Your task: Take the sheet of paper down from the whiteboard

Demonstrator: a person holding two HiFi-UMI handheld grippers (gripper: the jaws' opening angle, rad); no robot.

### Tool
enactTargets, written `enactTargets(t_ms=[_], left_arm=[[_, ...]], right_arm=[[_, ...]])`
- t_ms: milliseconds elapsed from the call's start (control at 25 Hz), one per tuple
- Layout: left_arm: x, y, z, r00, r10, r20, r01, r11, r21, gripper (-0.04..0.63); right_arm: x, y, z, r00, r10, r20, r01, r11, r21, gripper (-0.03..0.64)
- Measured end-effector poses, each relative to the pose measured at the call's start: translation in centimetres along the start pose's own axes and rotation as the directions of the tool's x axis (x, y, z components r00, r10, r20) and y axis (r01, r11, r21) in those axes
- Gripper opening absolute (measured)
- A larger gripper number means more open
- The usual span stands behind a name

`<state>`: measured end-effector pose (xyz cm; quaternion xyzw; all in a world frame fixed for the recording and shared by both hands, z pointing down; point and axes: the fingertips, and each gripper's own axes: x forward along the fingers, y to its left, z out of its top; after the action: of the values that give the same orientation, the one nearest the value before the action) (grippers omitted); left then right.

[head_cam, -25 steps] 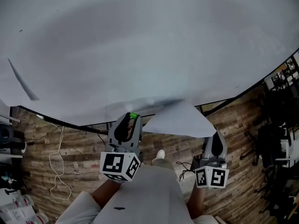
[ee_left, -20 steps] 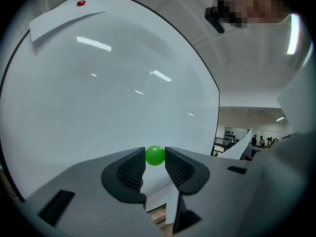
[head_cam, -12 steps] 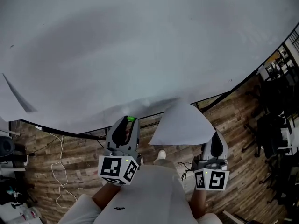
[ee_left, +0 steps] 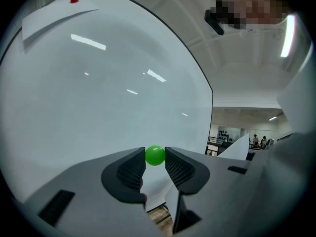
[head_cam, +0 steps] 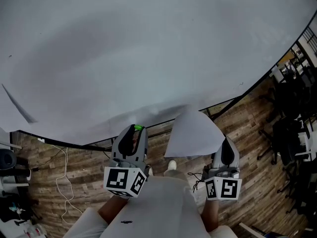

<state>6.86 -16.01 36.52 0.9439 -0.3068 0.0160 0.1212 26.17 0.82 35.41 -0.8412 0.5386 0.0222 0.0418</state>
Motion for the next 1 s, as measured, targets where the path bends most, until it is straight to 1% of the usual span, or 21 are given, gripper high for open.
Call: enactTargets(t_ms=[280,480,1000], left_arm=[[0.0,-0.5,0.0,1.0,-0.008,-0.002,0.008,1.0,0.006,0.124],[0.2,-0.4,-0.5,1.0,0.001,0.0,-0.001,1.0,-0.002,0.124],[0.1,0.0,0.3,1.0,0.011,0.01,-0.011,1.0,0.005,0.124]], right_arm=[[0.5,0.1,-0.2,1.0,0.012,-0.007,-0.012,1.0,-0.008,0.009],[0.6,0.0,-0.3,1.0,0.017,-0.015,-0.017,1.0,-0.01,0.009],[1.4,0.4,-0.6,1.0,0.023,-0.018,-0.023,1.0,0.001,0.009]])
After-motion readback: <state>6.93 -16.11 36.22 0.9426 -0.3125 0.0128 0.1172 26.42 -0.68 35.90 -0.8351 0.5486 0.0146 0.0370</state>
